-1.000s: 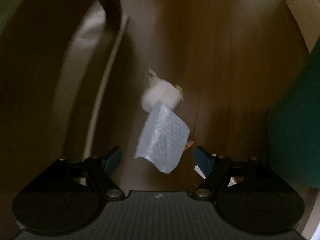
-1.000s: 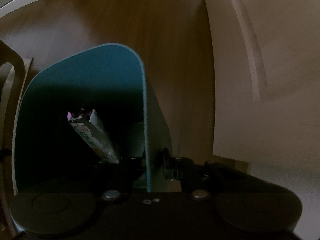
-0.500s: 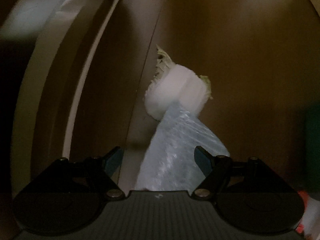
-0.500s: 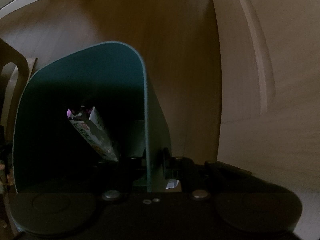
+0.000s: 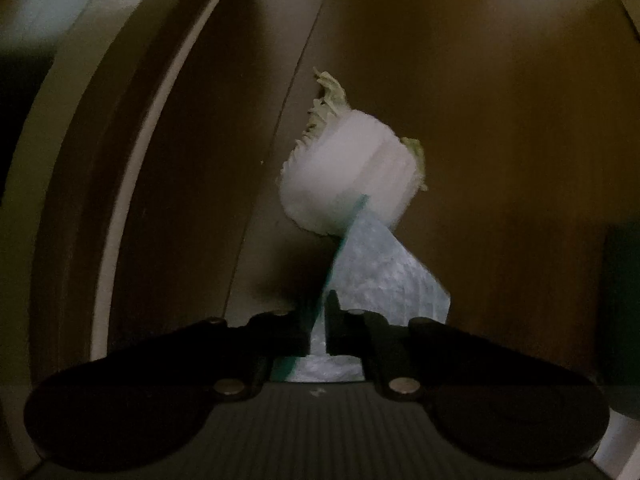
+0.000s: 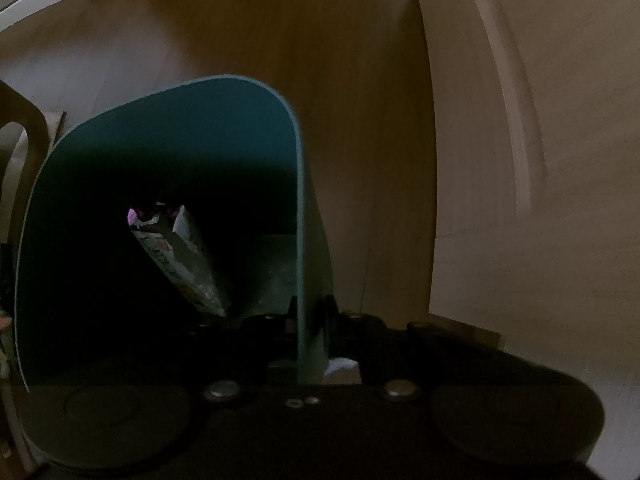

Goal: Collect trash
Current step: 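Lower the left tool and grasp the clear bubble-wrap sheet, then lift the bubble-wrap sheet with the left tool and release it into the bin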

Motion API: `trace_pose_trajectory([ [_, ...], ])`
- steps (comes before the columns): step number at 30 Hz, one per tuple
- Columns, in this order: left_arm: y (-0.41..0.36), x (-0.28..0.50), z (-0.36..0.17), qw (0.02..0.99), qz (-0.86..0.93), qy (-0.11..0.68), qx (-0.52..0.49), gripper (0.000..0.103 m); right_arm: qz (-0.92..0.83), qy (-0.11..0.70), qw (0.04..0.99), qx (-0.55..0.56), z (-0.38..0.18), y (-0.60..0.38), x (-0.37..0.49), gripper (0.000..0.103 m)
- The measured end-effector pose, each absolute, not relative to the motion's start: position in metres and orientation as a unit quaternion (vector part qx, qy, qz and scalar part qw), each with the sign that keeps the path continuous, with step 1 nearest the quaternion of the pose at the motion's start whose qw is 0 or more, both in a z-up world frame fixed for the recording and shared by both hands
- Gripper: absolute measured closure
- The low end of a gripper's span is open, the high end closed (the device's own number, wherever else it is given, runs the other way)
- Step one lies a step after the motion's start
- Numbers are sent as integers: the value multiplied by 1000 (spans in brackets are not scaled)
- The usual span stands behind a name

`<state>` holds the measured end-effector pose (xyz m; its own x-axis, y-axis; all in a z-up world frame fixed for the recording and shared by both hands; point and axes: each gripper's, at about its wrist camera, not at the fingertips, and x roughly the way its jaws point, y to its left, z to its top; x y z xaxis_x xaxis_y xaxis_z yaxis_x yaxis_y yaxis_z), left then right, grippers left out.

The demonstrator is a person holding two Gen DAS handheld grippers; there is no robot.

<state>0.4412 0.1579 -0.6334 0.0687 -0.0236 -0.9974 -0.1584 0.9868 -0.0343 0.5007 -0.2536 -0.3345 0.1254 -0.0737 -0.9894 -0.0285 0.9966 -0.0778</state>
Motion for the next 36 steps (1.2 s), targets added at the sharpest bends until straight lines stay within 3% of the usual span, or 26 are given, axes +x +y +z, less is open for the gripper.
trace_pose_trajectory([
  [12, 151, 418, -529, 729, 83, 679, -35, 99, -37, 654, 756, -25, -333, -237, 486, 94],
  [19, 152, 420, -527, 729, 43, 678, -79, 96, -33, 653, 756, -21, -337, -242, 483, 94],
  [21, 149, 417, -540, 733, 35, 675, -79, 86, -25, 652, 757, -25, -340, -247, 480, 94],
  [25, 154, 412, -569, 733, 40, 670, -113, 29, -21, 654, 756, -34, -348, -254, 477, 96],
  [26, 155, 411, -578, 735, 45, 667, -114, 25, -20, 655, 755, -33, -349, -257, 477, 96],
  [32, 155, 415, -624, 736, 64, 667, -98, 25, -8, 662, 748, -43, -356, -264, 478, 97],
  [36, 180, 428, -643, 734, 98, 657, -142, 25, -7, 667, 744, -39, -363, -267, 480, 98],
])
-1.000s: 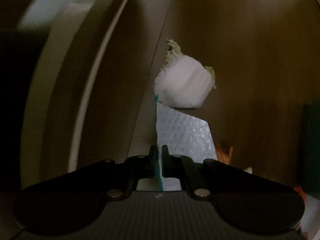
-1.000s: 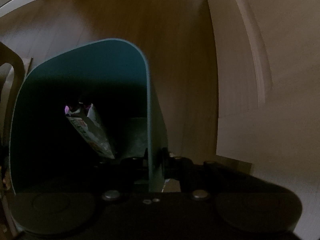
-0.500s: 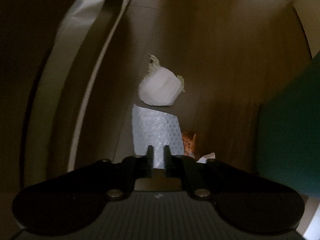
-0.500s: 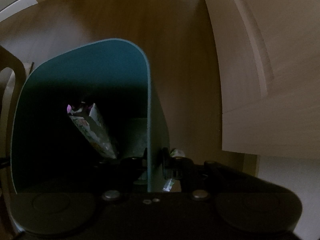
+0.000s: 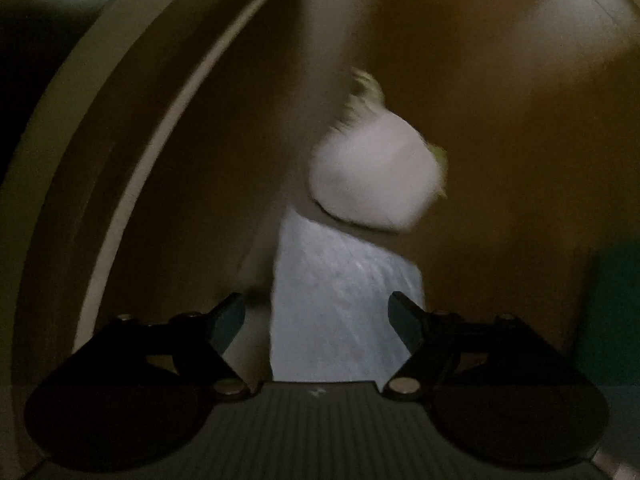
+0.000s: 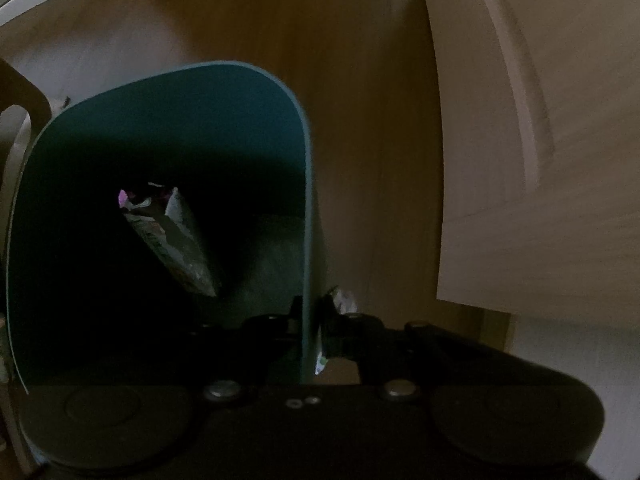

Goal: Collect trash
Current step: 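Lift the bubble-wrap sheet with the left tool and release it into the bin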

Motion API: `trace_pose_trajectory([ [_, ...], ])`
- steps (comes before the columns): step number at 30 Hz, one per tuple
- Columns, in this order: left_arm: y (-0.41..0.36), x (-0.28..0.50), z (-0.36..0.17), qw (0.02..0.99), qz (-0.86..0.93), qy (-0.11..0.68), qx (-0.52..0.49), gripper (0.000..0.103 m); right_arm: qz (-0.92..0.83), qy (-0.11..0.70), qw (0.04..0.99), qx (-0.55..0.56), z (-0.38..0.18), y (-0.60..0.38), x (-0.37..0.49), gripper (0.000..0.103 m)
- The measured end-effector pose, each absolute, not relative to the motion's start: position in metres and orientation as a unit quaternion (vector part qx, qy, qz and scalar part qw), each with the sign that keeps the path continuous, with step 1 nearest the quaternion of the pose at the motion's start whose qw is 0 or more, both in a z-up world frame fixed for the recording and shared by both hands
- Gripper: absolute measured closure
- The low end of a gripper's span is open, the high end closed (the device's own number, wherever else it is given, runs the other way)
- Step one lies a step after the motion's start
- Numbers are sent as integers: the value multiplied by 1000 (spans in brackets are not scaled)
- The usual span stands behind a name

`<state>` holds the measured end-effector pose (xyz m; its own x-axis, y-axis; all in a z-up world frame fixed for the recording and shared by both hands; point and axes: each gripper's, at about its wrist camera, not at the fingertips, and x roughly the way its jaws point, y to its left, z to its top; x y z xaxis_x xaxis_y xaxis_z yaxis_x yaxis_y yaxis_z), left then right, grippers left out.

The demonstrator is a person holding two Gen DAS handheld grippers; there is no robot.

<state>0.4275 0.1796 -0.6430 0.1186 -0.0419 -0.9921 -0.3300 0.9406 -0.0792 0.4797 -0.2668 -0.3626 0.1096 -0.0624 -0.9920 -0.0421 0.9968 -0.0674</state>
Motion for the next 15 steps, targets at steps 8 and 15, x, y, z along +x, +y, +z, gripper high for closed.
trace_pose_trajectory([
  [8, 163, 437, -661, 747, 90, 653, -89, 21, -4, 672, 740, -40, -365, -264, 483, 99],
  [15, 153, 438, -650, 753, 93, 647, -76, 102, -2, 674, 738, -41, -367, -258, 484, 98],
])
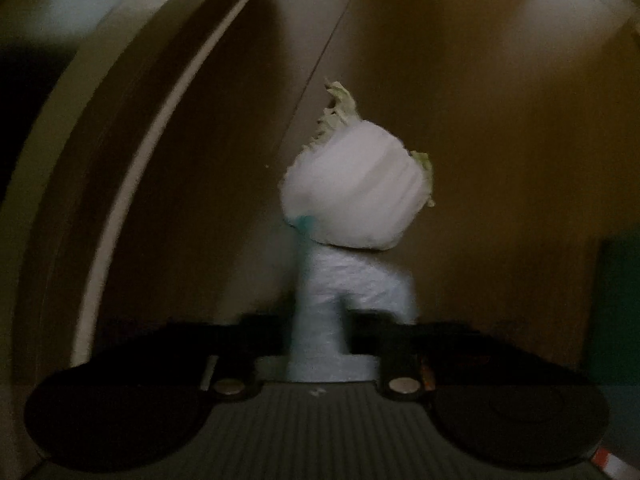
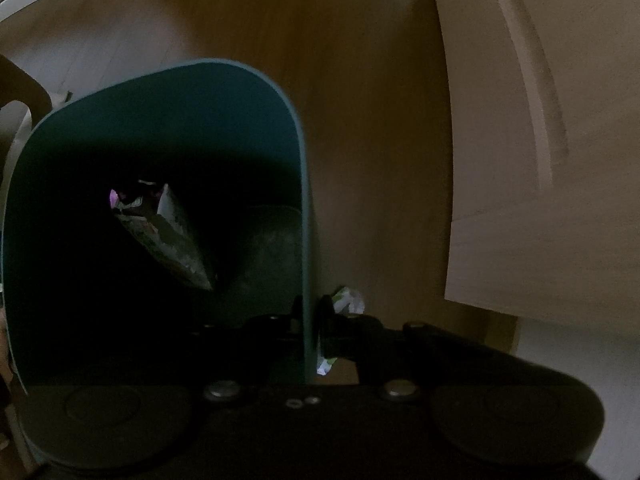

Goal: Collect trash
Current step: 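Lift the bubble-wrap sheet with the left tool and release it into the bin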

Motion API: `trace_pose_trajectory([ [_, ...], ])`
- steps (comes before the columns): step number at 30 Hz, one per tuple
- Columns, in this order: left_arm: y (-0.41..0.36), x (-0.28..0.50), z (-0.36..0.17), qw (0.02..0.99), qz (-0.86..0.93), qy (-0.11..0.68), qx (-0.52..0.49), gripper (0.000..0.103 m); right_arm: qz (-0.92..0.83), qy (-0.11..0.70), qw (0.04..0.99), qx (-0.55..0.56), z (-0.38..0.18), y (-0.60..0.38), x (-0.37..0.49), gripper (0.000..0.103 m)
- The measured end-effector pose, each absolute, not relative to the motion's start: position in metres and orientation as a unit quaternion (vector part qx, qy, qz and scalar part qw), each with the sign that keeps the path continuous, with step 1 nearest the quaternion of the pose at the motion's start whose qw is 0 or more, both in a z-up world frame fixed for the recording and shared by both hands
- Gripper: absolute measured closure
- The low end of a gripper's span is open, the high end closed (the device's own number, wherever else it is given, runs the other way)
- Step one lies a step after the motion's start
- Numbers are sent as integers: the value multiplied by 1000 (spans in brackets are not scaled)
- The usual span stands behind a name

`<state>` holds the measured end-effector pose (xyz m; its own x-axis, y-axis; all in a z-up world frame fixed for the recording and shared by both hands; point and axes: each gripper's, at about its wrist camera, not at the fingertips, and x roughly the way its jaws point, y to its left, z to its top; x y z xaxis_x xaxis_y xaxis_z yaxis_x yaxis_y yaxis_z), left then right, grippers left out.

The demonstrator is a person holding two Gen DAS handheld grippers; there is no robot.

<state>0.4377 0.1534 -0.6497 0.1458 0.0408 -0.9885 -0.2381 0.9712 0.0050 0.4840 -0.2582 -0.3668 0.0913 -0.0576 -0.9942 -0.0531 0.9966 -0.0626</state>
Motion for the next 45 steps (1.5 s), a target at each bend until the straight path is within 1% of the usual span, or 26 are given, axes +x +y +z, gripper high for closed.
trace_pose_trajectory([
  [6, 167, 431, -632, 749, 104, 644, -112, 102, -7, 674, 738, -36, -367, -255, 482, 98],
  [10, 177, 422, -600, 747, 114, 643, -121, 102, -15, 671, 740, -32, -367, -253, 479, 98],
  [12, 178, 416, -576, 747, 120, 642, -124, 102, -21, 668, 744, -31, -367, -250, 478, 98],
  [16, 180, 408, -508, 753, 109, 634, -141, 102, -38, 667, 744, -23, -367, -246, 476, 98],
  [19, 174, 404, -453, 761, 93, 629, -127, 102, -42, 670, 741, -27, -365, -239, 476, 98],
  [25, 155, 395, -339, 795, 38, 593, -121, 102, -51, 672, 738, -33, -358, -223, 480, 96],
  [30, 122, 404, -282, 807, -16, 575, -134, 102, -45, 670, 739, -42, -349, -212, 482, 93],
  [34, 78, 423, -275, 798, -61, 581, -148, 102, -33, 671, 739, -49, -342, -207, 480, 93],
  [36, 53, 436, -293, 782, -78, 599, -153, 102, -29, 671, 739, -48, -338, -206, 478, 93],
  [40, 9, 457, -329, 762, -87, 630, -127, 102, -20, 673, 738, -44, -332, -205, 475, 93],
  [45, -8, 467, -362, 730, -68, 670, -115, 102, -8, 676, 735, -40, -332, -204, 471, 93],
])
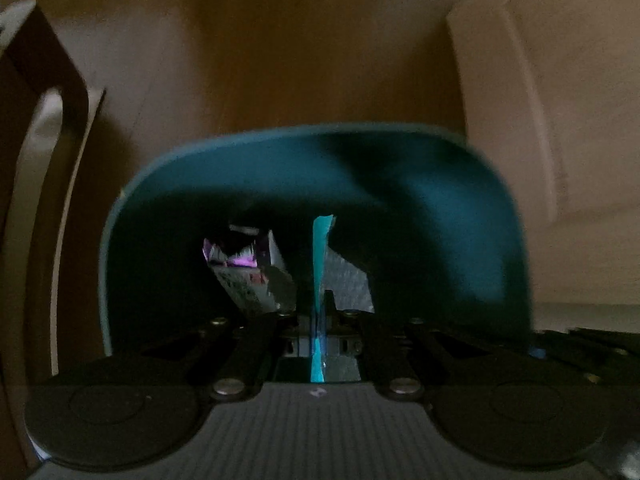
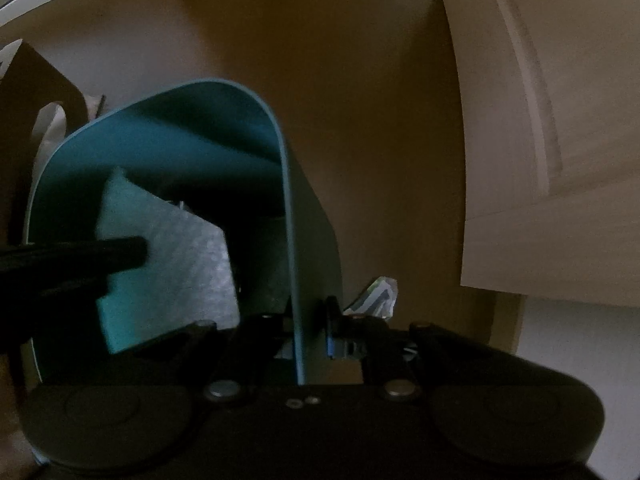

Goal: Collect trash
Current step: 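Lift the bubble-wrap sheet with the left tool and release it into the bin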

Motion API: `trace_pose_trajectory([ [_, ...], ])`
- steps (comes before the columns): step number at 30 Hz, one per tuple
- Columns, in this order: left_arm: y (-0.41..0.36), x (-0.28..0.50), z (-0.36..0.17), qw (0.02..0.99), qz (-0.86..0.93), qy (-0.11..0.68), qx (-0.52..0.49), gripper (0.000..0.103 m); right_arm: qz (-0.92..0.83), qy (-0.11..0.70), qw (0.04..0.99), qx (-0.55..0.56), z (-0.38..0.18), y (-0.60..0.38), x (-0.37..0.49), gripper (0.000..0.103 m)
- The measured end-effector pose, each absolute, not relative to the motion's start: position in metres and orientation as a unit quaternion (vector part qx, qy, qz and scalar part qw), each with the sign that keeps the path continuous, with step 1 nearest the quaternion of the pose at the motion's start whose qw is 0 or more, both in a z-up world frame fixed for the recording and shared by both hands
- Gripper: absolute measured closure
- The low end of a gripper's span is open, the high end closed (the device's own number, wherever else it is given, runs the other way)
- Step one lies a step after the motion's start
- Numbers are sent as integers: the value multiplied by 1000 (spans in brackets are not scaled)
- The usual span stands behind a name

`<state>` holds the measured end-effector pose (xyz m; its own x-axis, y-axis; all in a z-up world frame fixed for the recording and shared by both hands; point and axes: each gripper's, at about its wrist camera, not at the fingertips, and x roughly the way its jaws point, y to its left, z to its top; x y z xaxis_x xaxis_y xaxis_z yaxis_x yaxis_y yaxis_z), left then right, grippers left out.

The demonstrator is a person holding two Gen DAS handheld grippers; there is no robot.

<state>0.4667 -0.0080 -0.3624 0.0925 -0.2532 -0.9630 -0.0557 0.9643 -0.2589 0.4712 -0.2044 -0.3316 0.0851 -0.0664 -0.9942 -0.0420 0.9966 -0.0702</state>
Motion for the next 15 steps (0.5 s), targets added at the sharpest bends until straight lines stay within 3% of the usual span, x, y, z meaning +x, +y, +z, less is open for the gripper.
trace_pose_trajectory([
  [9, -22, 465, -373, 715, -57, 690, -101, 99, 8, 680, 733, -23, -329, -202, 470, 93],
  [12, -20, 466, -367, 713, -57, 690, -111, 91, 11, 678, 735, -21, -330, -203, 471, 93],
  [15, -17, 471, -364, 719, -62, 681, -124, 54, 13, 676, 736, -22, -332, -204, 471, 93],
])
